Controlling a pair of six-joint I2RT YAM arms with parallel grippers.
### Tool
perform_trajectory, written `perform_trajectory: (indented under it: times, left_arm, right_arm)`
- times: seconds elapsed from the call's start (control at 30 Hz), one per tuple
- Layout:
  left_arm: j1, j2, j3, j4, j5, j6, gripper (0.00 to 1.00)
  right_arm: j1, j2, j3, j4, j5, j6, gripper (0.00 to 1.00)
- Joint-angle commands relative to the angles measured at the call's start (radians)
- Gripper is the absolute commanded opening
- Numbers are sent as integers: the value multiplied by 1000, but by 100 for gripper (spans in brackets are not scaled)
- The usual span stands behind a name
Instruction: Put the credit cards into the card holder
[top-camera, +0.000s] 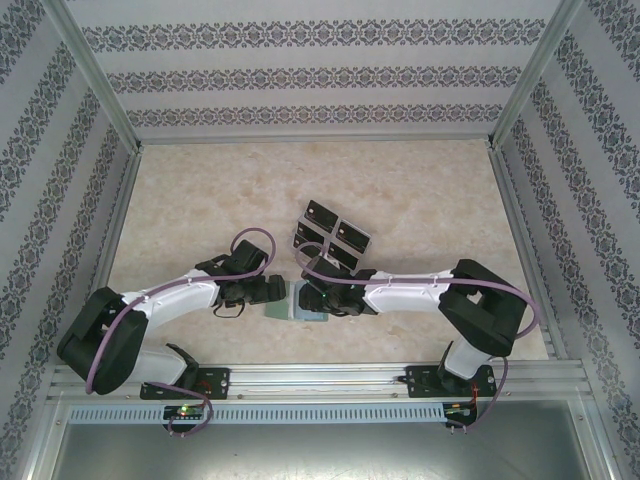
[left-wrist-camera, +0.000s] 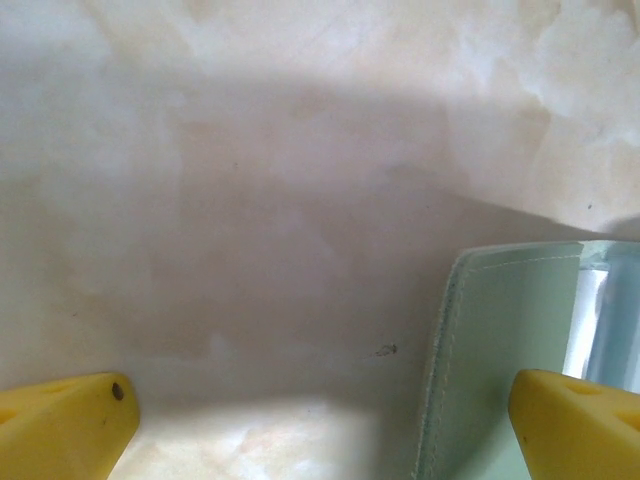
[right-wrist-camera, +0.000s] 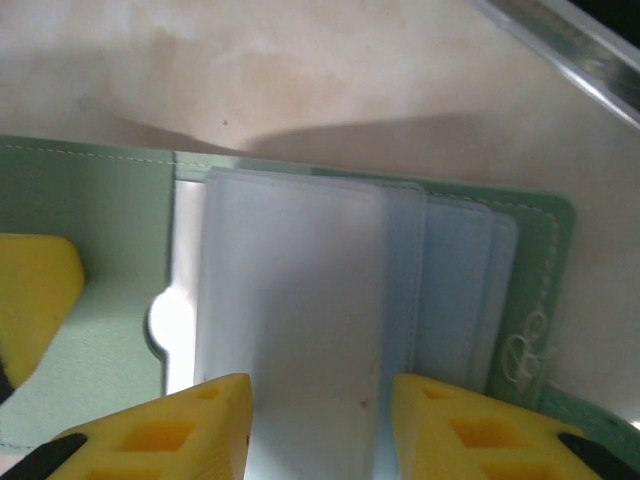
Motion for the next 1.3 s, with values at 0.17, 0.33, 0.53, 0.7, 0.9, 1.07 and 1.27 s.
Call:
perform_trajectory:
  times: [0.17,0.33,0.53,0.7,0.9,1.07,1.27]
  left_arm:
    - [9,84,-92,61,80,-39,99]
    - [9,72,-92,59,85,-43,98]
    - [9,59,-90,52,86,-42,98]
    - [9,48,-92,50,83,-50,99]
    - [78,-59,-123,46,72,-119,100]
    - [148,-187,-137,13,67,-161,100]
    - [239,-241,-128,-29,86,-139,100]
  right_arm:
    - [15,15,33,16,-32,-9,41]
    - [20,-32,36,4,-32,-9,41]
    - [27,-50,54,-21,-32,-19,41]
    - [35,-49,63,-10,-35,-25,41]
    - [34,-21,97,7,-46,-44,41]
    - [37,9,121,21,-64,-52,42]
    - [41,90,189,32,-109,-71,42]
